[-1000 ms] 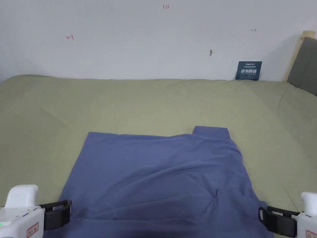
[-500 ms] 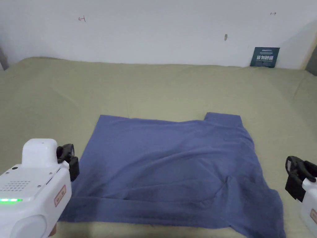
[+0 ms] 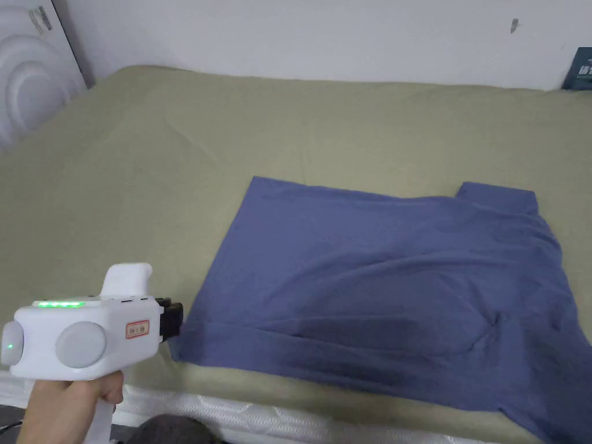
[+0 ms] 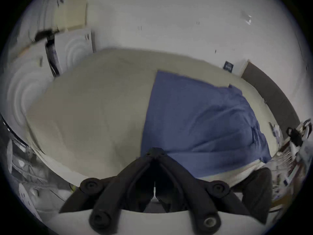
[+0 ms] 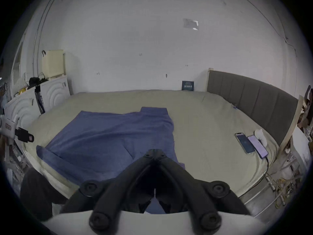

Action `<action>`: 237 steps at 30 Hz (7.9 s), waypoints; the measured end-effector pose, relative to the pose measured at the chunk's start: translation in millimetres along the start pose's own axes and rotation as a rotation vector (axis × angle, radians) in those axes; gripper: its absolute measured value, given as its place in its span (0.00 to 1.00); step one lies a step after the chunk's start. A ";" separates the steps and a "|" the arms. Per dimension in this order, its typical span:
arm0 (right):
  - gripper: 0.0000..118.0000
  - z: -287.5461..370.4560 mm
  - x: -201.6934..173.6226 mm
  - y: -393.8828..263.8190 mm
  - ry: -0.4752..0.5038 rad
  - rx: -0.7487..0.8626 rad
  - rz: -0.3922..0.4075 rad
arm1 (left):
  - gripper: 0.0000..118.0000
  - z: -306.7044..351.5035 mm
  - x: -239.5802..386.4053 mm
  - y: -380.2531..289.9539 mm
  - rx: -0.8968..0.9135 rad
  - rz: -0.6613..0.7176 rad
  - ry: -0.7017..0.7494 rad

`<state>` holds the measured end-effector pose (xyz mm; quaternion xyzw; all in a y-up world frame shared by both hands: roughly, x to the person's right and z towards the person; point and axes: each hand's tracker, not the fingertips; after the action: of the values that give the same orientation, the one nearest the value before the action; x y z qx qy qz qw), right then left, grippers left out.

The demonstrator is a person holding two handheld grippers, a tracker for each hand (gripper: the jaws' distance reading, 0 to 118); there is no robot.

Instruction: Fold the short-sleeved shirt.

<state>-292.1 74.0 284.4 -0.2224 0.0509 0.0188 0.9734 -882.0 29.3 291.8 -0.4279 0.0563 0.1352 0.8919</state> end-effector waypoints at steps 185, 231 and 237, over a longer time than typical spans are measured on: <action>0.01 -161.2 43.9 66.6 0.035 -0.228 -0.147 | 0.00 -122.3 85.9 158.3 0.051 -0.108 0.077; 0.03 -285.4 67.1 111.9 0.121 -0.521 0.001 | 0.02 -152.2 94.0 181.8 -0.055 -0.099 0.041; 0.03 -211.1 79.2 121.8 0.162 -0.420 -0.064 | 0.02 -83.3 86.3 162.4 0.021 -0.104 0.001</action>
<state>-239.8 92.9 34.3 -0.4227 0.1168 -0.0199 0.8985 -845.1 78.1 99.4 -0.4210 0.0356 0.0877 0.9021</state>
